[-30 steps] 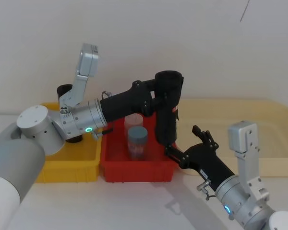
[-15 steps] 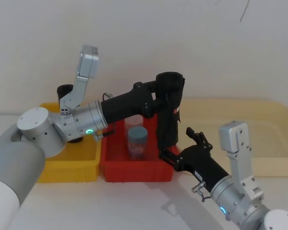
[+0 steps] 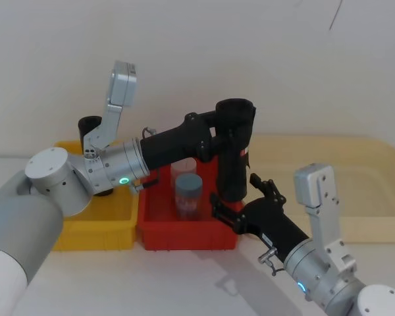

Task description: Pick up the garbage bag with the one hand and transfer it to the other hand.

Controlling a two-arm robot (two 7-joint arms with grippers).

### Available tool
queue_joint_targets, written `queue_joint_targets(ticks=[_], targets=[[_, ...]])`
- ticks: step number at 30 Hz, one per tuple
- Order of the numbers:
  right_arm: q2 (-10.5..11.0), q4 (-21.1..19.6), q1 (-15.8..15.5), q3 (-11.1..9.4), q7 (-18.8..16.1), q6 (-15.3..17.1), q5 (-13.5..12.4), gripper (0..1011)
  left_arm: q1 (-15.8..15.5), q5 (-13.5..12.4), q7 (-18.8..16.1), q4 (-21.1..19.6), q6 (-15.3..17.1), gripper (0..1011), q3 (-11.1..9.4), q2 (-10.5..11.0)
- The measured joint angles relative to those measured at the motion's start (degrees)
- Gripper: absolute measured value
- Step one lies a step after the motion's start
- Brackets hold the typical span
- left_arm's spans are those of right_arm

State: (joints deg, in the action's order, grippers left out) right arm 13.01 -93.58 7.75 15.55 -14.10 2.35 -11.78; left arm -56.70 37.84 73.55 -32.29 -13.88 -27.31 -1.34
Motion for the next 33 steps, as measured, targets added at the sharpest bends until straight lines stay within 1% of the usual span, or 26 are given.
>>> queue_joint_targets(ticks=[9, 22, 25, 29, 30, 33], targets=[[-0.48, 0.47, 0.6, 0.13, 0.08, 0.27, 0.08, 1002, 0.39, 0.39, -0.41, -0.77, 0.49, 378, -0.31, 0.19], [-1.72, 1.28, 1.83, 0.49, 0.8, 0.76, 0.56, 1002, 1.0, 0.92, -0.97, -1.77, 1.07, 378, -0.8, 0.58], [-1.92, 1.39, 1.96, 0.53, 0.9, 0.78, 0.69, 973, 1.13, 1.06, -1.13, -1.99, 1.14, 378, -0.93, 0.69], [-2.35, 1.6, 2.25, 0.55, 1.2, 0.77, 0.97, 886, 1.29, 1.22, -1.28, -2.21, 1.21, 378, -1.1, 0.82], [-2.43, 1.61, 2.27, 0.54, 1.26, 0.77, 1.01, 830, 1.32, 1.24, -1.3, -2.24, 1.22, 378, -1.13, 0.84], [-2.68, 1.7, 2.42, 0.48, 1.43, 0.78, 1.19, 778, 1.37, 1.35, -1.37, -2.3, 1.23, 378, -1.24, 0.9]])
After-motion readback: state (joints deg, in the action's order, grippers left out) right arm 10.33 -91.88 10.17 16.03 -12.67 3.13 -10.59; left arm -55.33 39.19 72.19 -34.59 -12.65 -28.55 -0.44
